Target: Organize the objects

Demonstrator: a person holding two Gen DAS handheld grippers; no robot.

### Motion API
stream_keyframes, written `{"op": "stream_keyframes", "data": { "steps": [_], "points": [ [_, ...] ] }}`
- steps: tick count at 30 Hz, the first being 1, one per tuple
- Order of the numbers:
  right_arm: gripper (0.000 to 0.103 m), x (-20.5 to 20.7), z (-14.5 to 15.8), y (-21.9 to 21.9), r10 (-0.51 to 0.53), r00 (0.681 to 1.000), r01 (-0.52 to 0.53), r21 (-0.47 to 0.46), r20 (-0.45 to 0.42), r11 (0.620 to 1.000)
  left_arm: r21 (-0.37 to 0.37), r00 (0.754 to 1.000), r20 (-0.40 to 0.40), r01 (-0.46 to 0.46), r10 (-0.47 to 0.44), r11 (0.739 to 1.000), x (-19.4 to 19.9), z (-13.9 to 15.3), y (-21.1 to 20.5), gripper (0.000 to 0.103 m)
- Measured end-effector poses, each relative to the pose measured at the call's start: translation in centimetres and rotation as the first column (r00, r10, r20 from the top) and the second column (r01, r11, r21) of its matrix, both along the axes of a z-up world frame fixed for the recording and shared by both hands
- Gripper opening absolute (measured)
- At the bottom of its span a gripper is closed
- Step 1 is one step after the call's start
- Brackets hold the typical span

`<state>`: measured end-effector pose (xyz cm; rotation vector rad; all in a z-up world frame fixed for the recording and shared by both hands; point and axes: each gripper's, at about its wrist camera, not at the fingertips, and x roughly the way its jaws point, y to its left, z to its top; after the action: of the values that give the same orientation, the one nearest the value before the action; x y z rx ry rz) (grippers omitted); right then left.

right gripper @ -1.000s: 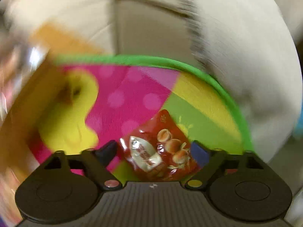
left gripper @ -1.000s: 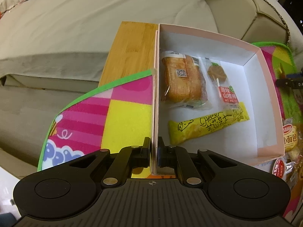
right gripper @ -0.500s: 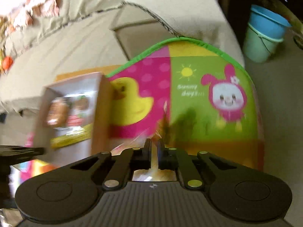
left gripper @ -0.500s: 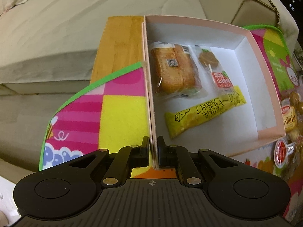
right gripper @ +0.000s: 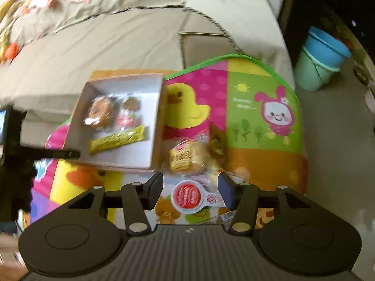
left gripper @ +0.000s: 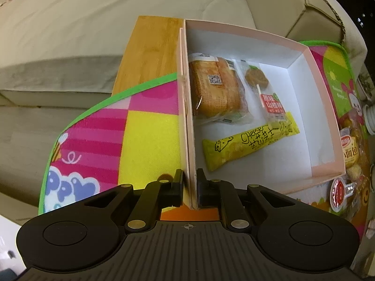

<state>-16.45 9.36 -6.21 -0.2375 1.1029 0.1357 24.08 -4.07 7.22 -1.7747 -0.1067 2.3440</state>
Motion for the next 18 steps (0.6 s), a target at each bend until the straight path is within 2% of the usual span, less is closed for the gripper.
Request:
{"op": "stream_keyframes", "data": {
  "steps": [3, 7, 10, 11, 12, 13, 14, 16, 18],
  "points": [
    [0.055, 2.0, -1.0, -1.9, -0.143, 0.99, 0.142, 0.041, 0.003, 0.989, -0.009, 1.0, -0.008, -0.01, 0.01, 1.0, 0.2, 0.1, 0.1, 0.012],
    [0.055, 5.7, -3.8, -4.1, -0.233, 0.972, 0.231, 0.124, 0.007, 0.965, -0.043, 1.0, -0.028, 0.006, -0.007, 0.999, 0.6, 0.1, 0.5, 0.01],
    [0.055, 8.7, -7.1, -6.1, -0.265, 0.964, 0.267, 0.191, -0.035, 0.945, -0.069, 0.999, -0.035, 0.01, -0.013, 0.998, 0.8, 0.2, 0.9, 0.01],
    [0.055, 9.5, -8.1, -6.9, -0.25, 0.967, 0.253, 0.171, -0.044, 0.952, -0.078, 0.999, -0.033, 0.008, -0.011, 0.997, 0.7, 0.2, 1.0, 0.01],
    [0.065, 9.7, -8.6, -7.6, -0.239, 0.97, 0.242, 0.144, -0.035, 0.96, -0.088, 0.999, -0.033, 0.011, -0.013, 0.996, 0.7, 0.3, 1.1, 0.01],
    [0.068, 9.8, -8.7, -8.6, -0.266, 0.964, 0.267, 0.135, -0.02, 0.954, -0.101, 0.999, -0.032, 0.019, -0.023, 0.995, 0.7, 0.4, 1.3, 0.01],
    [0.068, 9.5, -8.2, -10.0, -0.28, 0.96, 0.276, 0.135, 0.012, 0.952, -0.115, 0.999, -0.03, 0.028, -0.032, 0.993, 0.7, 0.5, 1.5, 0.01],
    [0.068, 8.7, -6.8, -11.5, -0.336, 0.938, 0.331, 0.063, 0.083, 0.941, -0.138, 0.999, -0.025, 0.044, -0.048, 0.989, 0.6, 0.6, 1.9, 0.01],
    [0.068, 7.7, -5.8, -13.0, -0.345, 0.927, 0.346, 0.016, 0.146, 0.938, -0.15, 0.999, -0.008, 0.031, -0.033, 0.988, 0.5, 0.6, 2.0, 0.01]
  ]
}}
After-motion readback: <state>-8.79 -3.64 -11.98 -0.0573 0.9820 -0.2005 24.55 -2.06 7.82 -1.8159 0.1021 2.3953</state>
